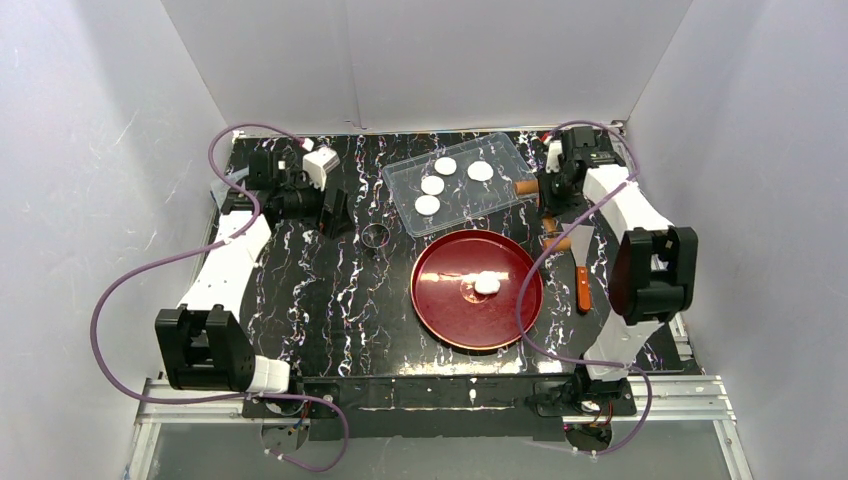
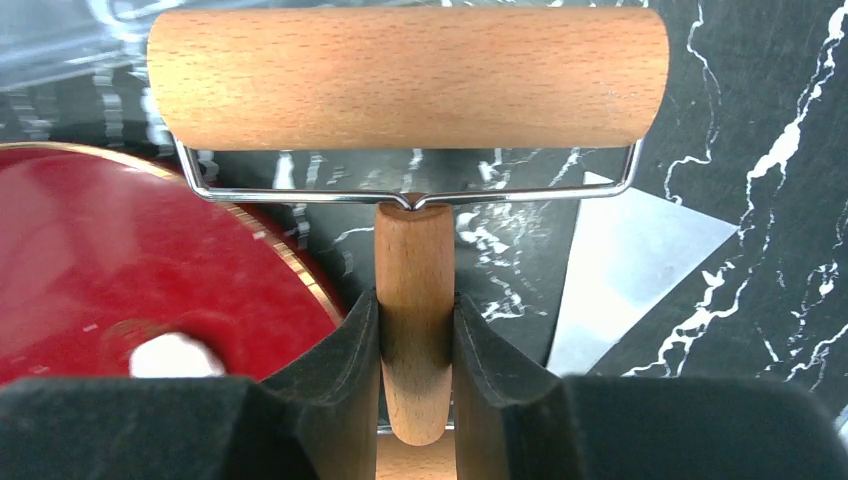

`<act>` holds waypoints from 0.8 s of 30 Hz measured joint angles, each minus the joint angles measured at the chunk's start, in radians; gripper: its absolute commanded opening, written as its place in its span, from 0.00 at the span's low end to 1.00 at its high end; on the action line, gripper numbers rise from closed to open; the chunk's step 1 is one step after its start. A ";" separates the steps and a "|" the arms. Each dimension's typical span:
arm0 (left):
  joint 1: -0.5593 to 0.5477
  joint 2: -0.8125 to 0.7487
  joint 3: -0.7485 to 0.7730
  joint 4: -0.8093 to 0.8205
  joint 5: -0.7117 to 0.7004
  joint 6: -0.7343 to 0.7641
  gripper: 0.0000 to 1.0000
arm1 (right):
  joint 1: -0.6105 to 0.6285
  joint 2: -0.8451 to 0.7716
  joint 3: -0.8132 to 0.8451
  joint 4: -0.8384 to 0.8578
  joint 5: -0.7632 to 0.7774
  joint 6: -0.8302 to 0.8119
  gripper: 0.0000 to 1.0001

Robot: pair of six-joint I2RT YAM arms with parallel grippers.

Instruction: Roll out the dumpling wrappers from the dough

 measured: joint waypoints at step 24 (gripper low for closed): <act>-0.458 -0.209 0.381 -0.604 -0.205 0.718 0.99 | 0.539 -0.087 0.208 -0.033 -0.645 0.474 0.01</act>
